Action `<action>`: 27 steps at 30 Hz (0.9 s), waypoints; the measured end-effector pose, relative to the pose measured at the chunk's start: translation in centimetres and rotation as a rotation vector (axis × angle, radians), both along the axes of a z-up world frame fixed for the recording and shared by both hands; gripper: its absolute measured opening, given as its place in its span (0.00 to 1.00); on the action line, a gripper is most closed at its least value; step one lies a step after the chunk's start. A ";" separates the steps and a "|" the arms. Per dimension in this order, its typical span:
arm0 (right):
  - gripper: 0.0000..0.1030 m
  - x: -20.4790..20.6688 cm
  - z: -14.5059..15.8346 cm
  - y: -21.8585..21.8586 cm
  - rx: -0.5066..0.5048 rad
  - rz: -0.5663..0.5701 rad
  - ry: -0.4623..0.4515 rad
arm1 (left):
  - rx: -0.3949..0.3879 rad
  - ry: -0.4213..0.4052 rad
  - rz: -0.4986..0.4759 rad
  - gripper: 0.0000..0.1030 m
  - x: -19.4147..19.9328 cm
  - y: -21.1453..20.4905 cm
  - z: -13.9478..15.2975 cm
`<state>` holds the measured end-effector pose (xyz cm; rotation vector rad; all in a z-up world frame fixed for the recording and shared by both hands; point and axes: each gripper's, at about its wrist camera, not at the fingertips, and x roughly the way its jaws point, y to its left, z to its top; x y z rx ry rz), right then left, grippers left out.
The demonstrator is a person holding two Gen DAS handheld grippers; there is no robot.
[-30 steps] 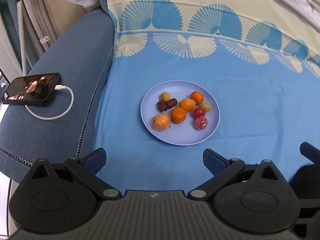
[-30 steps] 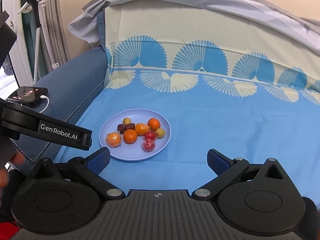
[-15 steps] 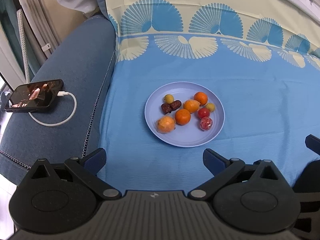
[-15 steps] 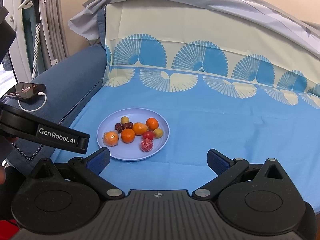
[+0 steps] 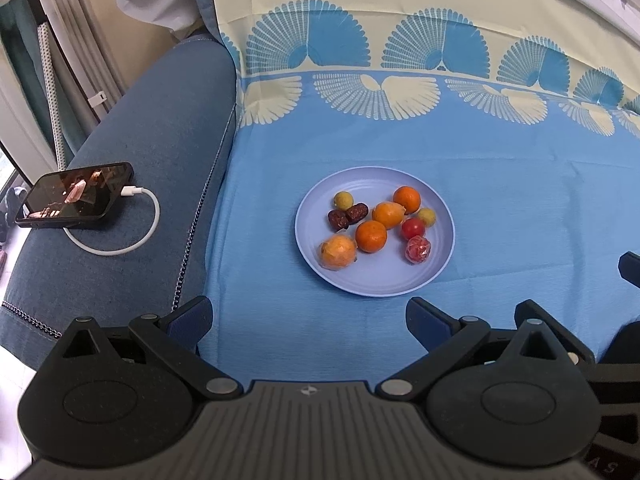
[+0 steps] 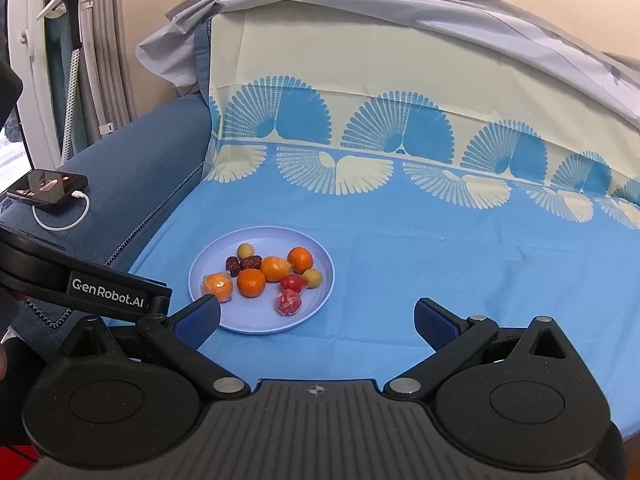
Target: Organize fruits
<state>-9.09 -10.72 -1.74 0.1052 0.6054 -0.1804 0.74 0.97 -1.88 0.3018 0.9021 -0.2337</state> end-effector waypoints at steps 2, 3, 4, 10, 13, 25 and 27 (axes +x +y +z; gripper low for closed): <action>0.99 0.0 0.1 0.0 0.000 0.004 0.000 | -0.004 0.000 0.002 1.00 0.0 0.1 0.1; 0.99 0.0 0.1 0.0 -0.001 0.005 -0.003 | -0.004 -0.004 0.002 1.00 -0.1 0.1 0.1; 0.99 0.1 0.1 0.1 -0.002 0.006 -0.002 | -0.003 -0.006 0.002 1.00 -0.1 0.1 0.2; 0.99 0.1 0.2 0.1 -0.006 0.010 -0.003 | -0.003 -0.010 0.003 1.00 -0.1 0.2 0.2; 0.99 0.1 0.1 0.1 -0.007 0.010 -0.001 | -0.004 -0.013 0.001 1.00 -0.1 0.2 0.3; 0.99 0.7 -0.1 -0.1 -0.023 -0.004 0.017 | -0.001 -0.016 0.011 1.00 0.3 0.4 0.0; 0.99 0.8 -0.1 -0.2 -0.022 -0.001 0.019 | -0.004 0.003 0.022 1.00 0.6 0.4 -0.1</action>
